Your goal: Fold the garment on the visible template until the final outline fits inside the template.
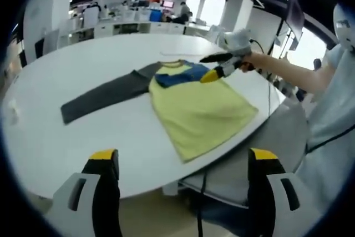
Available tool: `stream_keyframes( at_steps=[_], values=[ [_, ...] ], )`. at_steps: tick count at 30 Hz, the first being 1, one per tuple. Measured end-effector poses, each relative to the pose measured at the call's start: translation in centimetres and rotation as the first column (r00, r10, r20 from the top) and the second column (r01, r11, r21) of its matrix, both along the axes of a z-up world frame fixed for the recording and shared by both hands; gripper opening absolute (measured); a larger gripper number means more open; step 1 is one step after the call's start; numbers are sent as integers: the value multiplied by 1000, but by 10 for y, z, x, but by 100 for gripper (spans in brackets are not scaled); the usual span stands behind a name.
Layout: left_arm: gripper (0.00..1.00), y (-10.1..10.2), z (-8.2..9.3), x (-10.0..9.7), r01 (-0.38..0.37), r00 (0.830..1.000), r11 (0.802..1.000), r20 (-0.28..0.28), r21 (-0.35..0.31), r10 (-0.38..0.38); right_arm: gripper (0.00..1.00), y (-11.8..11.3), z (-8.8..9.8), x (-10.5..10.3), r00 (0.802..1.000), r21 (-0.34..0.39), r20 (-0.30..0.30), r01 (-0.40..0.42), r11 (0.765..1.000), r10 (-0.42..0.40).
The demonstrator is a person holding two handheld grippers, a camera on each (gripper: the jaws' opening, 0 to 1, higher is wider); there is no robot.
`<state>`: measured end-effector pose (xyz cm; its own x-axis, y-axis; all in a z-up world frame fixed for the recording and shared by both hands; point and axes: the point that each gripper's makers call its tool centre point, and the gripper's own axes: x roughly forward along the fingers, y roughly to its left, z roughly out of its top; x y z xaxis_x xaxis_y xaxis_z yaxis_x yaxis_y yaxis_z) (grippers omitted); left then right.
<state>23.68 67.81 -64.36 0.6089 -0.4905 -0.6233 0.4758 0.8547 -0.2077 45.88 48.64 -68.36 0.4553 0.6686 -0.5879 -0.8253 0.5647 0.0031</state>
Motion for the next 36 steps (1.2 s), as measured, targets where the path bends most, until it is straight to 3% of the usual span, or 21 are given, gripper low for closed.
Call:
stream_keyframes(
  at_steps=[2,5,9,15,27,36],
  values=[
    [93,0,1,1,-1,1000,1000,3,0,1,100,-4,1,-4,1000,-10,6,0,1000,0],
    [93,1,2,2,-4,1000,1000,7,1,4,100,-3,6,-13,1000,39,-23,11,999,-10],
    [94,-1,2,2,-3,1000,1000,8,1,3,100,-12,8,-16,999,-12,34,12,1000,-12],
    [94,0,2,2,-13,1000,1000,9,1,13,100,-24,22,-26,999,33,37,37,999,-38],
    [94,-6,4,3,4,1000,1000,17,6,-4,100,-52,37,-49,996,47,46,79,996,-81],
    [94,-10,10,4,10,1000,1000,28,14,-11,100,-59,53,-69,997,75,43,66,995,-69]
  ],
)
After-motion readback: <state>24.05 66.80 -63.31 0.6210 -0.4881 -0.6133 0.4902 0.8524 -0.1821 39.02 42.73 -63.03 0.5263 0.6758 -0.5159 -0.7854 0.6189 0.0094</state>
